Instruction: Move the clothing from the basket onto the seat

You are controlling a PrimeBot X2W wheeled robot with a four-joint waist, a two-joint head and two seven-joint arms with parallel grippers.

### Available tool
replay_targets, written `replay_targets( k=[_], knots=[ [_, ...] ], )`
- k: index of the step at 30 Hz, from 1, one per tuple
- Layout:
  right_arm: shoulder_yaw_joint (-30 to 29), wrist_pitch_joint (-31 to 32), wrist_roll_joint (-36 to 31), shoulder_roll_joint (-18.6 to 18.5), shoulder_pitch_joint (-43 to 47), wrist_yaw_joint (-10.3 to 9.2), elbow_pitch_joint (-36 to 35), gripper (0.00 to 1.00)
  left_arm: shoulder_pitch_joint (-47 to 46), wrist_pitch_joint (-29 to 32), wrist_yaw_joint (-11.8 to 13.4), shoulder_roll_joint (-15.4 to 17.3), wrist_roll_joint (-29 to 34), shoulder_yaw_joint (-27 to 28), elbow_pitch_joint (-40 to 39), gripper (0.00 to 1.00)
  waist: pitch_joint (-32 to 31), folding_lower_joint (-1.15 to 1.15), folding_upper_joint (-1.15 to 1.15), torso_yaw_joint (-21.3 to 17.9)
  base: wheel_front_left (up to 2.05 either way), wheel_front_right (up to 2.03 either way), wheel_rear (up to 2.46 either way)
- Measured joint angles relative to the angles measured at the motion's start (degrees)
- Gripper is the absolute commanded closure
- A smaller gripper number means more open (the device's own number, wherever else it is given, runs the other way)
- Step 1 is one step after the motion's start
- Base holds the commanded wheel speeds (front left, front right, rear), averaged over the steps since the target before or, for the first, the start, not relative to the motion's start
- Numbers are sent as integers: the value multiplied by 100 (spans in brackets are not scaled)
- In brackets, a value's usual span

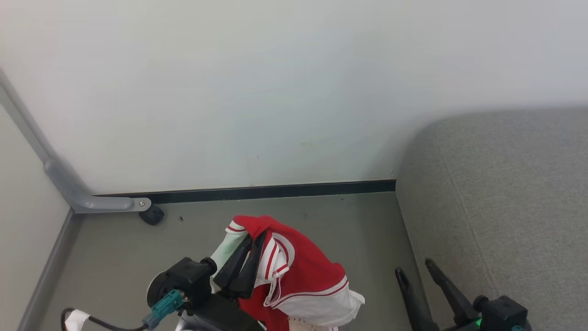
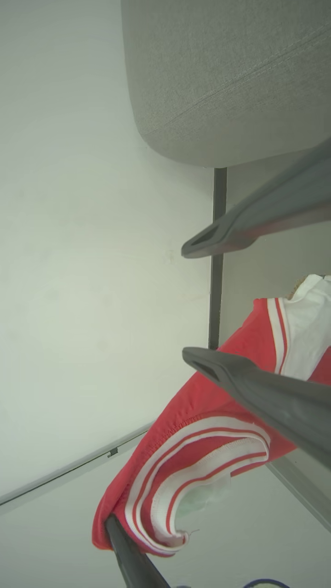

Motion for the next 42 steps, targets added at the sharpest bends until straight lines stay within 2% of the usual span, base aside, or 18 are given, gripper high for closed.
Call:
replay_targets(
  k=[7, 14, 25, 32, 38, 39, 40, 42],
  knots=[
    [558, 218, -15, -58, -424, 7, -5, 0, 33, 248, 1, -11, 68, -201, -246, 100, 17, 0, 0, 106, 0, 0, 0],
    [1564, 454, 4, -203, -1027, 7, 45, 0, 1, 439, 1, -22, 75, -313, -371, 100, 48, 0, 0, 253, 0, 0, 0],
    [2913, 701, 575, -450, -2011, 8, 414, 0, -90, 668, 3, -83, 75, -389, -546, 100, 122, 0, 0, 508, 0, 0, 0],
    [3257, 694, 932, -360, -2357, 10, 838, 0, -91, 762, 56, -87, 75, -394, -692, 100, 149, 0, 0, 569, 0, 0, 0],
    [3315, 575, 1165, -74, -2543, 10, 1206, 1, -91, 835, 57, -93, 74, -419, -809, 100, 166, 0, 0, 615, 0, 0, 0],
    [3317, 534, 1195, -34, -2567, 10, 1267, 35, -91, 836, 57, -94, 74, -422, -820, 100, 169, 0, 0, 622, 0, 0, 0],
    [3293, 486, 1220, 9, -2592, 11, 1337, 100, -91, 849, 58, -96, 74, -426, -827, 100, 172, 0, 0, 628, 0, 0, 0],
    [3242, 414, 1234, 64, -2607, 11, 1441, 100, -91, 870, 58, -96, 73, -432, -839, 100, 177, 0, 0, 637, 0, 0, 0]
  ],
)
